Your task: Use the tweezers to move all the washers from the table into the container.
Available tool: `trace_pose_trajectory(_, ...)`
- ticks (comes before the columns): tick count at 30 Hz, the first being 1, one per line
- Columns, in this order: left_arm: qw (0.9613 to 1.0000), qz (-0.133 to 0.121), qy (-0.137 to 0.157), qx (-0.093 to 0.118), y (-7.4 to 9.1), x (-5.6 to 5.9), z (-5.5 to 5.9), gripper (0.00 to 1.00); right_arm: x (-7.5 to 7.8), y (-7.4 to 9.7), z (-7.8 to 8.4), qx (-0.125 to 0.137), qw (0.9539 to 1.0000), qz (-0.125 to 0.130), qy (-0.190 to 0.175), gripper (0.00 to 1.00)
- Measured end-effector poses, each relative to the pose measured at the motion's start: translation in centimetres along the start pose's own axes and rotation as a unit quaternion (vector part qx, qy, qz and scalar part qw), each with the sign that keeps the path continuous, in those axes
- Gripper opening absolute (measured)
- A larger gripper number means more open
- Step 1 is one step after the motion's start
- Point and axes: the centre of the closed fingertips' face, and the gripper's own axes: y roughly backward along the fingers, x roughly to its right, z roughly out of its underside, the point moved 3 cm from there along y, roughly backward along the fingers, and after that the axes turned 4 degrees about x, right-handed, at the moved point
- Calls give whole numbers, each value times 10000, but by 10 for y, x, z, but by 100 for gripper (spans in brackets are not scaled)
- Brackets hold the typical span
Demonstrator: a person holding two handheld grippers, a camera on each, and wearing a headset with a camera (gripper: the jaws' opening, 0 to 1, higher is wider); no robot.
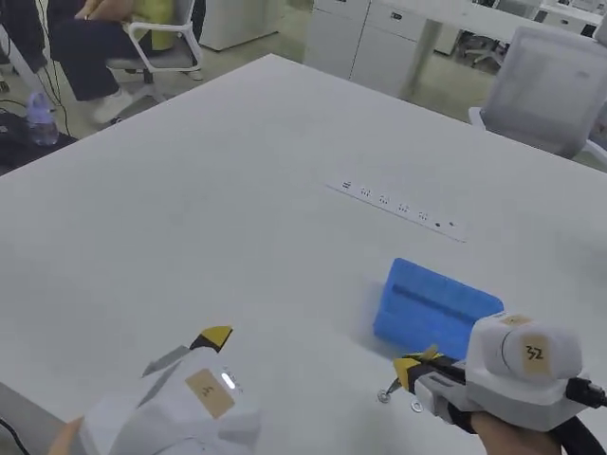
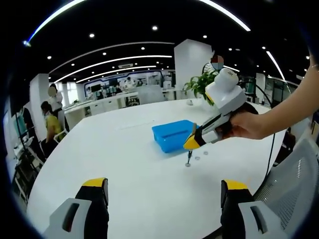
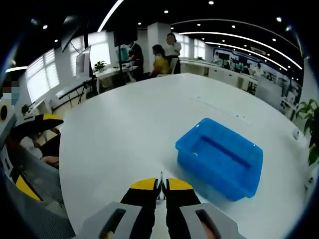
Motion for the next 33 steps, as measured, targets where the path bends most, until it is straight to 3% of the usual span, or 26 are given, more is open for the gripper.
trace_pose_trajectory(10,10000,-20,-23,-49,0,-1,2,96,-3,0,4,122,9999,40,21,2)
trace_pose_trajectory(14,10000,-11,-41,-78,0,0,3,96,-6,-1,5,212,9993,88,308,2)
trace_pose_trajectory(20,9999,-20,-84,-132,-1,0,4,95,-5,1,6,257,9993,189,193,1)
trace_pose_trajectory(23,9998,-6,-102,-172,-1,0,5,94,-4,3,6,149,9998,164,10,1)
trace_pose_trajectory(29,9998,9,-100,-188,-1,1,5,95,-4,4,6,-5,9998,122,130,1)
trace_pose_trajectory(33,9998,14,-92,-179,-1,1,5,96,-3,9,0,52,9999,104,37,1)
